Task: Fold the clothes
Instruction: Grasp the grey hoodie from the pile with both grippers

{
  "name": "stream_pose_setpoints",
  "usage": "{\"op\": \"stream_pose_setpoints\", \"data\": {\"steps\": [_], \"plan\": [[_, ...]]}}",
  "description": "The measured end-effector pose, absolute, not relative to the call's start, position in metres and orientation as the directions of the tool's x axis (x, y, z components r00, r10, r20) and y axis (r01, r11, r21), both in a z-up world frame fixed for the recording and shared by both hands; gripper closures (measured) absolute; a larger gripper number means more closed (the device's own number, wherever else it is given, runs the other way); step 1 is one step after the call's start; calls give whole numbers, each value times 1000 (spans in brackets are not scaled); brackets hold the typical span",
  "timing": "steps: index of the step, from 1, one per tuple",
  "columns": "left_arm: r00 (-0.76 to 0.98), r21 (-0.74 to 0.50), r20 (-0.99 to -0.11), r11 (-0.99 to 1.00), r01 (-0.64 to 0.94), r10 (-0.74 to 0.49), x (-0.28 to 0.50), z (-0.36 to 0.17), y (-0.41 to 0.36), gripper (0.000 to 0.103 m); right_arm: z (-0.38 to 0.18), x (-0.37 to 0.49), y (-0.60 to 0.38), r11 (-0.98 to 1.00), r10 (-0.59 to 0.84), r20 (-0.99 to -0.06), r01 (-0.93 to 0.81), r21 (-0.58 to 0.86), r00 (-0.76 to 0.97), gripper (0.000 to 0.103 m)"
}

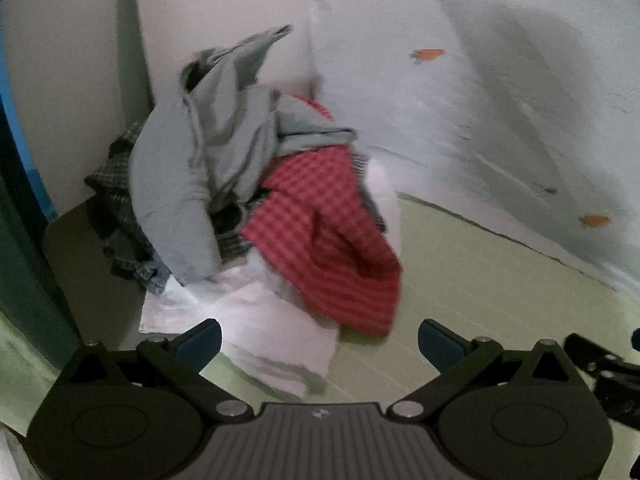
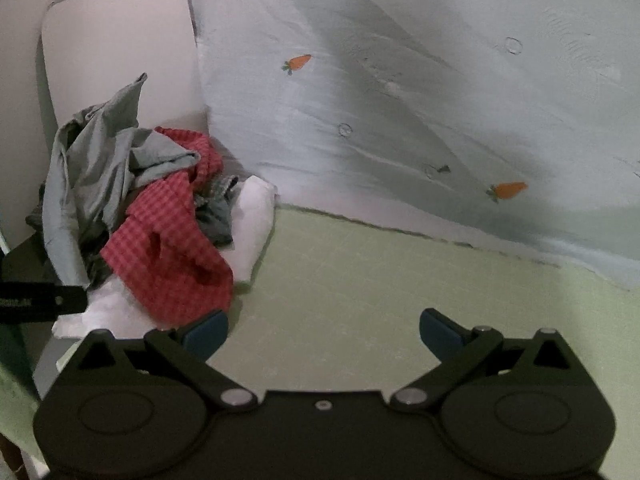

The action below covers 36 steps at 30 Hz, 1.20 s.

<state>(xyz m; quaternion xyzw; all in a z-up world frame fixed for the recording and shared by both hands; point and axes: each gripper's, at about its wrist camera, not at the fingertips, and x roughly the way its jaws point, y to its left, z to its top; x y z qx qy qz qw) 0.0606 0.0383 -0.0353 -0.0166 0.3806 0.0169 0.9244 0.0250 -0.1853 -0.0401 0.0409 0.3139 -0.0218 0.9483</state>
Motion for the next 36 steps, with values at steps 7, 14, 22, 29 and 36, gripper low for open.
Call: {"op": "stream_pose_setpoints", "data": {"steps": [7, 14, 22, 29, 36], "plan": [[729, -3, -668, 979, -205, 151, 144, -30, 100, 0, -30, 124, -153, 996, 78, -543, -86, 11, 836, 0], [731, 5, -628, 941, -339, 267, 234, -31, 143, 1, -34, 261, -88, 956, 246, -516, -294, -13, 821, 0], [679, 28, -660, 914, -405, 322, 306, -62, 165, 15, -67, 352, -28, 880, 387, -535, -473, -28, 751, 31], [669, 55, -650, 899, -434, 362, 316, -67, 158, 37, -70, 350, -24, 865, 451, -488, -502, 31, 747, 92], [679, 23, -640, 892, -452, 360, 290, -40, 154, 70, -39, 317, -45, 874, 468, -348, -484, 46, 812, 94]]}}
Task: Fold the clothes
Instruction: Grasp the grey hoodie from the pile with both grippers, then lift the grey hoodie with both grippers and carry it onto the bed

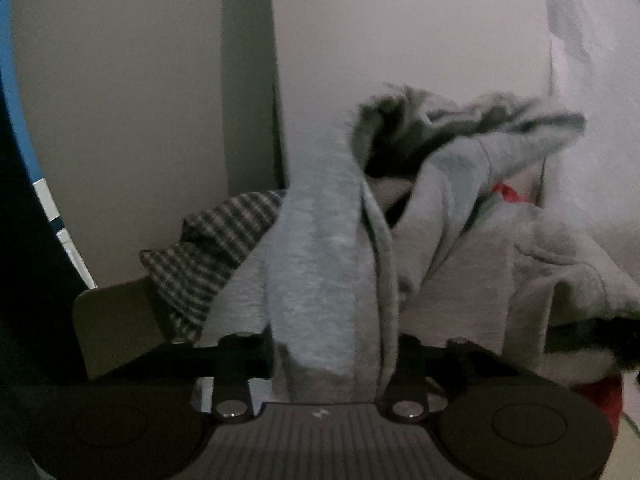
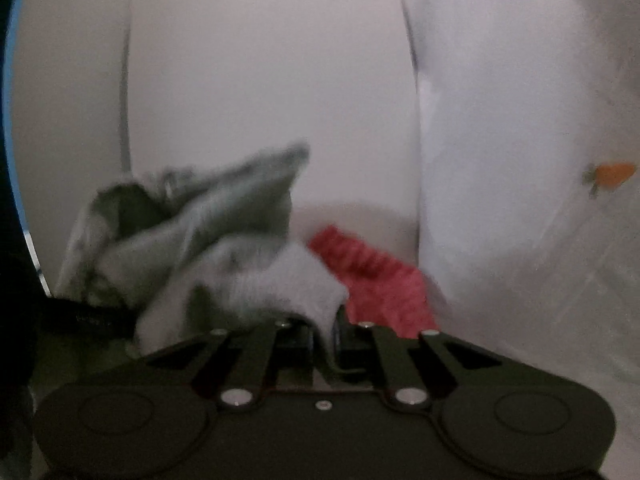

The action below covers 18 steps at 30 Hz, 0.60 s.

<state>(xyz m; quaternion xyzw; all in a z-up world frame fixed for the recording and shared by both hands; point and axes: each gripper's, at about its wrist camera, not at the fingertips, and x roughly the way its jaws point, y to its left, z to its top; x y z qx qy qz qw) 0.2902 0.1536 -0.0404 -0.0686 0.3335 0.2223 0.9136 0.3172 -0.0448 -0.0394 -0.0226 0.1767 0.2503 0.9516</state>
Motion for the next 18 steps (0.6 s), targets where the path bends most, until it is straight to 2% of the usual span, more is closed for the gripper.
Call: {"op": "stream_pose_setpoints", "data": {"steps": [4, 8, 14, 18], "plan": [[724, -12, -608, 908, -420, 327, 260, -11, 138, 72, -9, 286, -53, 892, 440, -241, -451, 11, 865, 95], [783, -70, -569, 934, -351, 252, 224, 25, 122, 73, 24, 238, -85, 923, 384, -142, -379, 63, 912, 95], [864, -120, -493, 975, -185, 103, 150, 71, 75, 73, 60, 150, -145, 967, 244, -20, -242, 77, 970, 95], [878, -156, -478, 987, -43, -37, 106, 82, 33, 73, 76, 87, -191, 987, 127, 28, -129, 94, 992, 95]]}}
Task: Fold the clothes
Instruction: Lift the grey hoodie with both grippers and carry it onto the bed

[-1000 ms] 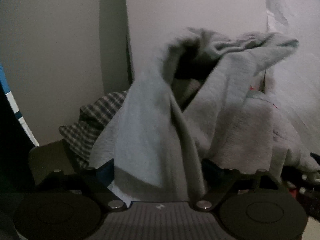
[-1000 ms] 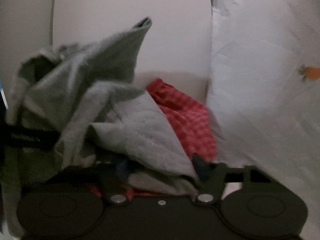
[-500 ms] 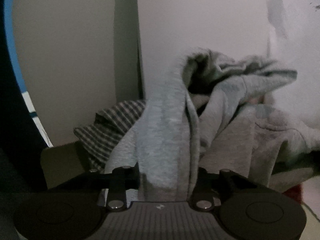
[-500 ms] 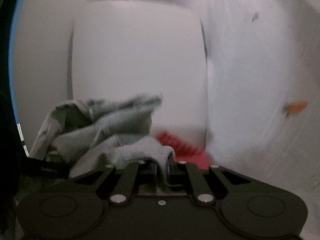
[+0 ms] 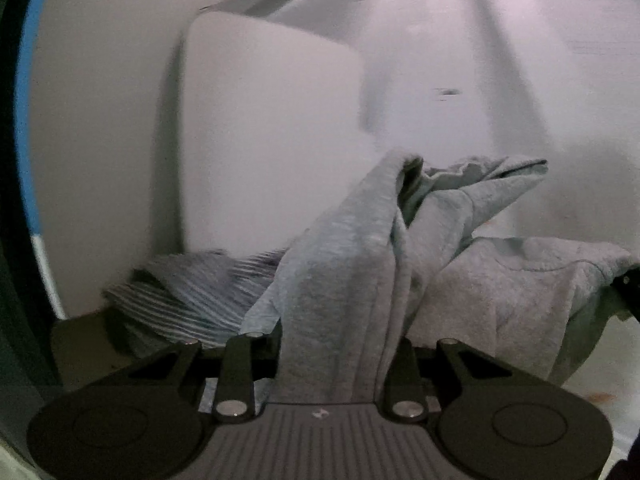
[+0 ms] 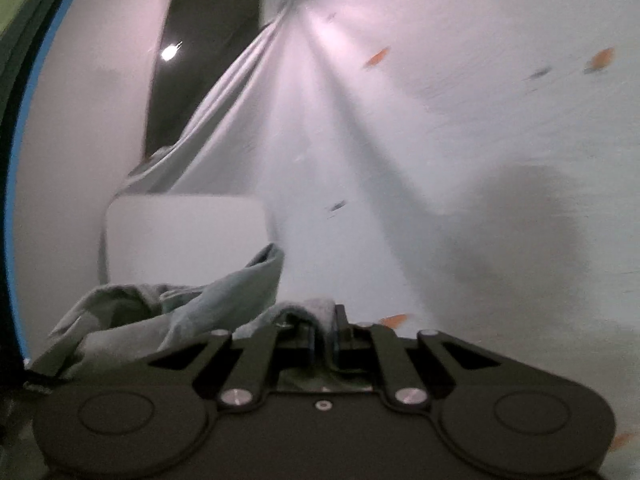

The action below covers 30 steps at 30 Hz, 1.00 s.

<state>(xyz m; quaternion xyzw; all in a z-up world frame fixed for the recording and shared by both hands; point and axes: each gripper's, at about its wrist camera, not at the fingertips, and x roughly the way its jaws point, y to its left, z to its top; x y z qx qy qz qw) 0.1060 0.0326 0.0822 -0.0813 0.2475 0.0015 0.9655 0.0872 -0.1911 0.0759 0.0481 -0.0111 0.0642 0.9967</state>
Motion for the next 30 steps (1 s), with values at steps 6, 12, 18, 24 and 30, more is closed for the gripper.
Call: {"op": "stream_pose_setpoints", "data": {"steps": [6, 12, 18, 24, 30], "plan": [[806, -205, -537, 966, 161, -248, 49, 61, -42, 73, 79, 0, -268, 994, -67, 10, 65, 93, 998, 95], [628, -291, -636, 894, 341, -447, -15, 29, -135, 73, 59, -98, -353, 961, -263, -93, 269, 65, 960, 95], [393, -375, -724, 801, 466, -567, -78, -14, -222, 68, 34, -177, -439, 892, -429, -209, 449, 56, 879, 94], [273, -305, -831, 808, 504, -484, -117, -69, -265, 60, -46, -220, -512, 802, -481, -518, 593, 67, 708, 82], [303, -201, -873, 847, 491, -383, -134, -85, -267, 56, -110, -281, -536, 711, -407, -656, 671, 210, 636, 61]]}}
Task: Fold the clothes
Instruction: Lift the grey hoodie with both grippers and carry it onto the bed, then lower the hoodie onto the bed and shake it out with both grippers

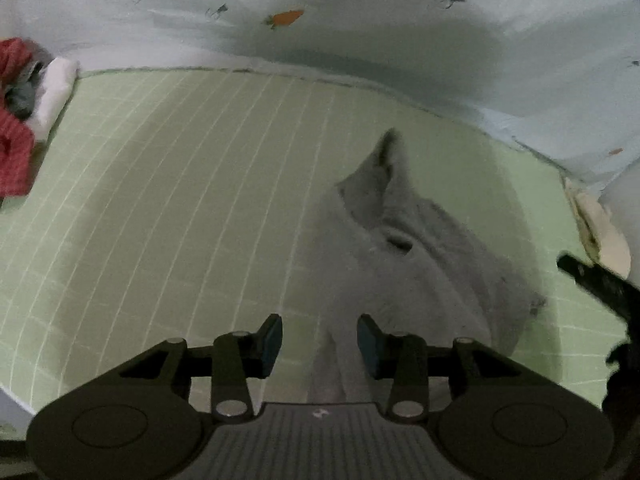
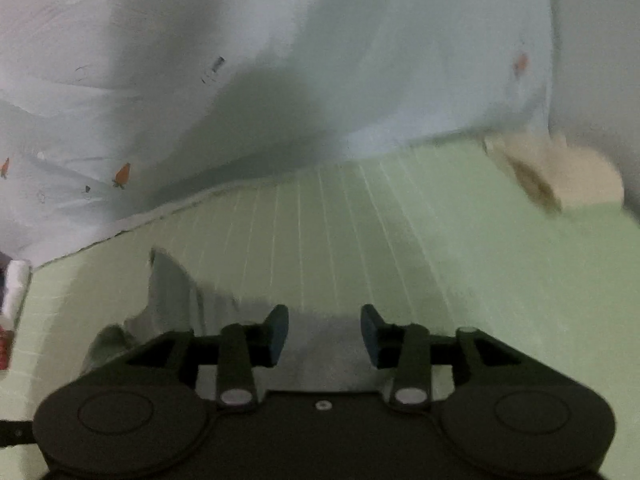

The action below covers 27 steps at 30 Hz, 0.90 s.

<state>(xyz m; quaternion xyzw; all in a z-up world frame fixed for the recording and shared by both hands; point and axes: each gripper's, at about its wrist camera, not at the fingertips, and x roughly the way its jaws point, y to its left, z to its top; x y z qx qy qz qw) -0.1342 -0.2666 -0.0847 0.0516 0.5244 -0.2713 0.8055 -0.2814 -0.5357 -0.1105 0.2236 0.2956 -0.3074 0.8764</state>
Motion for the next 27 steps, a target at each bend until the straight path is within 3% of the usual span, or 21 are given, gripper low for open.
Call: {"op": "stream_pose_setpoints", "data": {"steps": [4, 8, 14, 15, 16, 17, 18, 19, 21, 27], "plan": [[264, -266, -868, 843, 467, -420, -127, -92, -266, 49, -125, -292, -524, 694, -314, -686, 652, 306, 656, 49], [237, -347, -842, 823, 450, -485, -124, -91, -267, 31, -144, -292, -506, 652, -209, -725, 646, 397, 657, 41], [167, -441, -799, 752, 490, -578, -115, -94, -283, 29, -166, -283, -490, 560, -109, -756, 668, 490, 646, 34], [153, -436, -808, 751, 497, -570, -114, -97, -287, 36, -168, -284, -489, 546, -92, -750, 663, 512, 655, 34], [148, -425, -816, 752, 504, -559, -113, -101, -289, 46, -170, -284, -489, 530, -74, -744, 658, 535, 664, 45], [145, -412, -824, 754, 511, -548, -113, -105, -292, 71, -172, -284, -487, 517, -58, -732, 648, 560, 679, 60], [144, -393, -835, 758, 520, -531, -113, -107, -291, 89, -172, -283, -484, 521, -56, -730, 644, 561, 681, 70], [148, -379, -840, 760, 528, -522, -112, -107, -287, 90, -170, -281, -481, 541, -72, -736, 646, 538, 673, 94], [166, -365, -840, 764, 532, -517, -104, -109, -282, 93, -161, -279, -478, 553, -90, -721, 636, 538, 687, 94], [264, -273, -864, 839, 470, -429, -70, -99, -231, 95, -93, -245, -487, 607, -154, -547, 515, 605, 823, 95]]}}
